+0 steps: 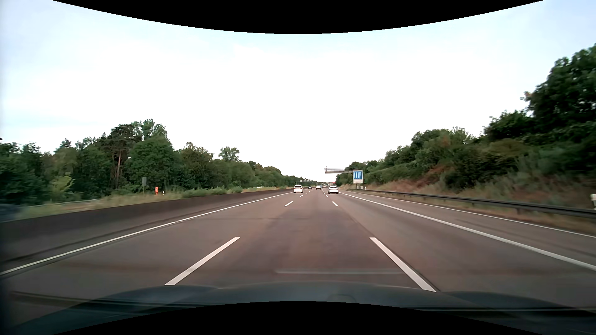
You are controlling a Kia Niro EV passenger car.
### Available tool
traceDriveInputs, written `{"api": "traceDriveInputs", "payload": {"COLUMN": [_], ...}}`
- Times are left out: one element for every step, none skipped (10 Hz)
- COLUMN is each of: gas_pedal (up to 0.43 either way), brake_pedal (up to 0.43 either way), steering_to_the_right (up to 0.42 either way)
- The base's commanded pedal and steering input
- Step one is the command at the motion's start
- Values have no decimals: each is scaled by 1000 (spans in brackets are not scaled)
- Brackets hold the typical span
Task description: Follow the waypoints while adhering to traffic rules and regulations
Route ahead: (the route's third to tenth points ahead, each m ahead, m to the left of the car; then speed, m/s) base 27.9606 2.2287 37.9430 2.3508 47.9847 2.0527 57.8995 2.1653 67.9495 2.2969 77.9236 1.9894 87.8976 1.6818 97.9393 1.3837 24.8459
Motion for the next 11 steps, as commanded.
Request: {"api": "traceDriveInputs", "payload": {"gas_pedal": [189, 189, 189, 189, 189, 189, 189, 189, 189, 189, 189], "brake_pedal": [0, 0, 0, 0, 0, 0, 0, 0, 0, 0, 0], "steering_to_the_right": [-4, -4, -4, -4, -4, -4, -4, -3, -3, -3, -3]}}
